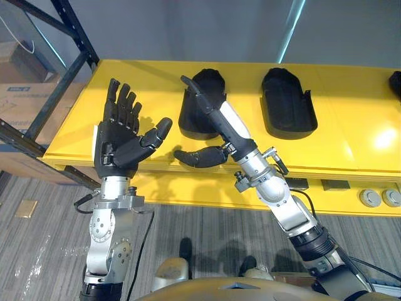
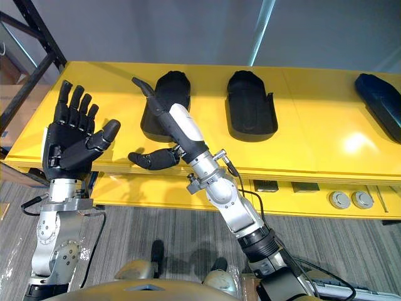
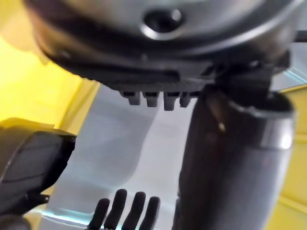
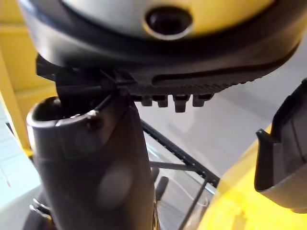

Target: Walk over and take three plastic housings, then place them on the shelf

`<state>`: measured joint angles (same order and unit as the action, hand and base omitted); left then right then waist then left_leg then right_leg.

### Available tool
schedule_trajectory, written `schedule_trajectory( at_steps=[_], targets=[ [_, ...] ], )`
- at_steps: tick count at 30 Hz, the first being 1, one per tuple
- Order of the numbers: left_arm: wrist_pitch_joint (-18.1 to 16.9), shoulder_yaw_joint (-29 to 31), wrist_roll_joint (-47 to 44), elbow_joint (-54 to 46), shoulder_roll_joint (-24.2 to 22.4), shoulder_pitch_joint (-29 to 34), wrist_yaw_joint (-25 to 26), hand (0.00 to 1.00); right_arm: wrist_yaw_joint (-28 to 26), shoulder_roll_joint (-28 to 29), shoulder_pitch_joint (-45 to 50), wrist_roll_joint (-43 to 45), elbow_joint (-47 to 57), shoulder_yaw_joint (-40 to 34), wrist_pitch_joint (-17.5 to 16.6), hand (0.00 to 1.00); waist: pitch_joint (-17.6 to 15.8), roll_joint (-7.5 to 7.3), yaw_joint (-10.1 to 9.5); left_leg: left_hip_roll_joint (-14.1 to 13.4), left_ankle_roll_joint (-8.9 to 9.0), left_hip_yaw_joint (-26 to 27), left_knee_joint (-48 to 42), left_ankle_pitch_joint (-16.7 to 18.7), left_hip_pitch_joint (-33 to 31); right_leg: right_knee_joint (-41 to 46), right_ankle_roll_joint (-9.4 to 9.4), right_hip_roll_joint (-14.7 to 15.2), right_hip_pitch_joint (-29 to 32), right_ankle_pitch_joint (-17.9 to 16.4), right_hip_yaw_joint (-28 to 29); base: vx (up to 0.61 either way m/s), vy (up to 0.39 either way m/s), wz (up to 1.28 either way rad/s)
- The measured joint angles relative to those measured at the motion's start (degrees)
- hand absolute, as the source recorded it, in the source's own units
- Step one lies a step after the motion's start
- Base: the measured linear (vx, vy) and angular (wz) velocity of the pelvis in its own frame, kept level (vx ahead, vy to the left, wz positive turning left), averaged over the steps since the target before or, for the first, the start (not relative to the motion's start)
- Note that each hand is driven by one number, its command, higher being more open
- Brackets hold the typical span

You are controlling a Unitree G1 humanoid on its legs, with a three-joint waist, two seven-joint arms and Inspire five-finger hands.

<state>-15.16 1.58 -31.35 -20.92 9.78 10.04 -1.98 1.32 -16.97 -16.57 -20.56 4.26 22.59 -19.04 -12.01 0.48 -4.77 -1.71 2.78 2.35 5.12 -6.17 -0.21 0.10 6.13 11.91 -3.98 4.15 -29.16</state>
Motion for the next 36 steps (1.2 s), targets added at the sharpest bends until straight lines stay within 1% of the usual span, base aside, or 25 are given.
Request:
schedule_trajectory(
  at_steps=[2,5,9,10,12,15,17,19,22,24,28,29,30,32,36],
  targets=[
    [0.00,0.02,0.00,0.00,0.00,0.20,0.02,1.00,0.37,-0.71,-0.02,-1.78,0.00,0.18,0.29,1.00,-0.24,-0.42,-0.17,0.02,-0.10,-0.36,-0.01,-0.23,-0.35,0.45,-0.10,0.00,0.45,-0.16,-0.33,0.01,-0.009,0.12],
    [0.01,-0.02,0.02,0.00,-0.12,1.79,0.04,1.00,1.76,-0.94,-0.02,-4.01,-0.42,0.55,1.85,1.00,-0.43,-0.73,-0.37,0.07,-0.25,-0.32,-0.03,-0.68,-0.44,0.91,-0.28,0.04,0.86,-0.30,0.26,0.01,-0.001,0.02],
    [0.01,-0.04,0.00,0.00,-0.53,2.07,0.17,1.00,5.40,-1.03,-0.08,-6.39,-3.09,0.44,4.50,1.00,-0.64,-0.60,-0.68,-0.05,-0.08,-0.12,-0.01,-0.60,-0.23,1.51,-0.42,0.03,1.00,-0.71,0.75,-0.02,-0.006,-0.02],
    [0.01,-0.04,0.01,-0.01,-0.57,2.07,0.17,1.00,6.10,-0.94,-0.09,-6.94,-3.55,0.42,4.84,1.00,-0.77,-0.55,-0.68,-0.11,0.36,-0.08,-0.01,-0.21,-0.24,1.77,-0.44,0.03,1.08,-0.83,0.83,-0.05,-0.008,-0.05],
    [0.01,-0.08,0.01,-0.21,-0.98,2.11,0.18,1.00,8.36,-0.82,-0.09,-8.77,-3.94,0.40,6.15,1.00,-1.86,-0.46,-0.74,-0.57,0.09,0.16,0.00,-0.11,-0.17,2.17,-0.71,-0.03,1.19,-1.42,1.13,-0.07,-0.024,-0.06],
    [0.01,-0.21,0.01,-0.84,-0.99,2.43,0.21,1.00,11.42,-0.51,-0.09,-10.95,-4.03,-0.12,6.49,1.00,-3.19,-0.46,-0.80,-0.85,0.11,0.33,-0.01,-0.30,-0.39,2.55,-0.57,-0.19,1.66,-1.70,1.31,-0.05,-0.038,-0.04],
    [0.01,-0.30,-0.56,-1.16,-0.99,2.80,0.12,1.00,13.67,0.03,-0.09,-11.92,-4.10,-1.04,7.43,1.00,-3.44,-0.47,-0.81,-0.90,0.48,0.30,-0.02,-0.63,-0.68,2.71,-0.76,-0.18,1.99,-1.51,1.31,0.00,0.000,0.00],
    [0.01,-0.72,-2.83,-1.16,-1.04,3.34,-0.09,1.00,15.64,0.94,-0.12,-12.51,-4.44,-2.63,8.16,1.00,-3.46,-0.49,-0.85,-0.87,0.45,0.22,-0.03,-0.64,-0.74,2.79,-0.48,-0.12,1.99,-1.28,1.22,0.02,-0.017,0.03],
    [0.01,-0.75,-4.35,-1.16,-1.08,3.46,-0.17,1.00,17.24,1.36,-0.36,-12.76,-4.61,-4.18,8.93,1.00,-3.50,-0.52,-1.04,-0.81,0.16,0.17,-0.04,-0.85,-0.76,2.80,-0.49,-0.09,2.01,-1.29,1.14,0.01,-0.006,0.01],
    [0.01,-0.81,-4.35,-1.16,-1.11,3.46,-0.21,1.00,17.93,1.51,-0.74,-12.78,-4.67,-4.13,10.03,1.00,-3.50,-0.51,-1.11,-0.79,0.15,0.17,-0.04,-0.86,-0.63,2.81,-0.52,-0.08,2.00,-1.31,1.15,0.00,0.000,0.00],
    [0.02,-1.21,-5.01,-1.33,-1.74,3.46,-1.51,1.00,19.14,1.54,-2.36,-12.78,-6.93,-4.18,11.19,1.00,-3.63,-0.39,-1.12,-0.77,0.18,0.17,-0.03,-0.84,-0.57,2.96,-0.59,-0.04,1.99,-1.39,1.17,-0.01,-0.005,0.00],
    [0.03,-1.33,-5.08,-1.87,-2.05,3.55,-1.84,1.00,19.74,1.57,-2.49,-12.79,-6.94,-4.21,11.50,1.00,-4.08,-0.29,-1.17,-0.77,0.61,0.16,-0.03,-0.51,-0.56,3.10,-0.59,-0.03,1.94,-1.45,1.18,-0.05,-0.018,0.00],
    [0.03,-1.32,-5.18,-2.69,-2.13,3.54,-2.01,1.00,20.23,1.68,-2.86,-12.81,-6.94,-4.21,11.64,1.00,-4.89,-0.15,-1.10,-0.80,0.60,0.15,-0.02,-0.47,-0.49,3.54,-0.61,0.01,2.00,-1.67,1.20,-0.06,-0.019,0.00],
    [0.05,-1.42,-6.54,-3.27,-2.14,3.54,-2.35,1.00,20.26,1.93,-3.10,-12.81,-7.01,-4.21,12.37,1.00,-5.36,0.07,-1.10,-0.84,0.60,0.11,-0.02,-0.52,-0.54,3.95,-0.70,0.02,2.18,-1.97,1.21,-0.04,-0.020,0.00],
    [0.05,-1.36,-6.92,-3.36,-2.15,3.54,-2.35,1.00,20.42,2.17,-4.54,-12.82,-9.05,-4.21,12.63,1.00,-5.58,0.45,-1.12,-0.84,0.65,0.01,-0.03,-0.56,-0.98,4.50,-0.68,0.01,2.79,-2.24,1.16,0.00,-0.005,0.01]
  ],
)
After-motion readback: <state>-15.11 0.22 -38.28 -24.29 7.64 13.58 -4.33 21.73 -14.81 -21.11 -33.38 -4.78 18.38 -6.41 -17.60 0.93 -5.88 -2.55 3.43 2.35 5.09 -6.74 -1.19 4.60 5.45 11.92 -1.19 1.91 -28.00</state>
